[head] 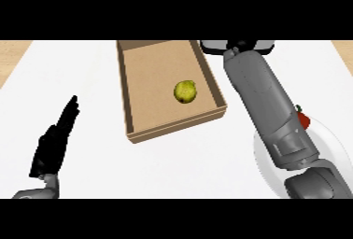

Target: Pick the pear from the plate and place it in the cardboard box

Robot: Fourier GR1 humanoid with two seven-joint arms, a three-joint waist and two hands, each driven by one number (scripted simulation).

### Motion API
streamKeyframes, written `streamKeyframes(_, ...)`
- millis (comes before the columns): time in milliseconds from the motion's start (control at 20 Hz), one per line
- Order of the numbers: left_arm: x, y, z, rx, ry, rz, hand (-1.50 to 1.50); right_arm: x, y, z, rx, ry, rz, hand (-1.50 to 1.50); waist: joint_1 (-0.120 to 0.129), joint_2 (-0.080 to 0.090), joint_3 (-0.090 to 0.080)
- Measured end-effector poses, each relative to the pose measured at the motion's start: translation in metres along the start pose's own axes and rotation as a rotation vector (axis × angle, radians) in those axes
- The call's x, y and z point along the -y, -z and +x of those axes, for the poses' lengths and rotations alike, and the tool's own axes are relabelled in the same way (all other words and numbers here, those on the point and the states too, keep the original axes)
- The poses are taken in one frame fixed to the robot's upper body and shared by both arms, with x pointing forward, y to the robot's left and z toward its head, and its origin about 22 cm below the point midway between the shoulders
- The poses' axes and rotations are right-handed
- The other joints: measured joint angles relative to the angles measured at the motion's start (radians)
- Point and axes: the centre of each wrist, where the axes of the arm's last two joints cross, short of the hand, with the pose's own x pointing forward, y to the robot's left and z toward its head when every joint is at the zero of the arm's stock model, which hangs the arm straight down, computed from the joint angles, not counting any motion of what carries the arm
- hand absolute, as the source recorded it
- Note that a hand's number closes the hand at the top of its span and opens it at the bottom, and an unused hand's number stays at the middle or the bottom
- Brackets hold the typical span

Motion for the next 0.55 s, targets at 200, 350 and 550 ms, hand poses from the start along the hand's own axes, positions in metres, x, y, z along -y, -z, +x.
streamKeyframes(200,0.003,-0.007,-0.007,-0.021,-0.004,0.021,0.00,0.034,0.017,-0.020,-0.019,0.037,-0.073,-1.50,-0.022,-0.009,0.000)
streamKeyframes(350,-0.001,-0.009,-0.011,-0.024,-0.003,0.030,0.00,0.066,0.023,-0.036,-0.018,0.065,-0.100,-1.50,-0.036,-0.013,-0.001)
streamKeyframes(550,-0.003,-0.009,-0.015,-0.028,-0.003,0.038,0.00,0.118,0.027,-0.055,0.001,0.073,-0.092,-1.50,-0.043,-0.015,-0.001)
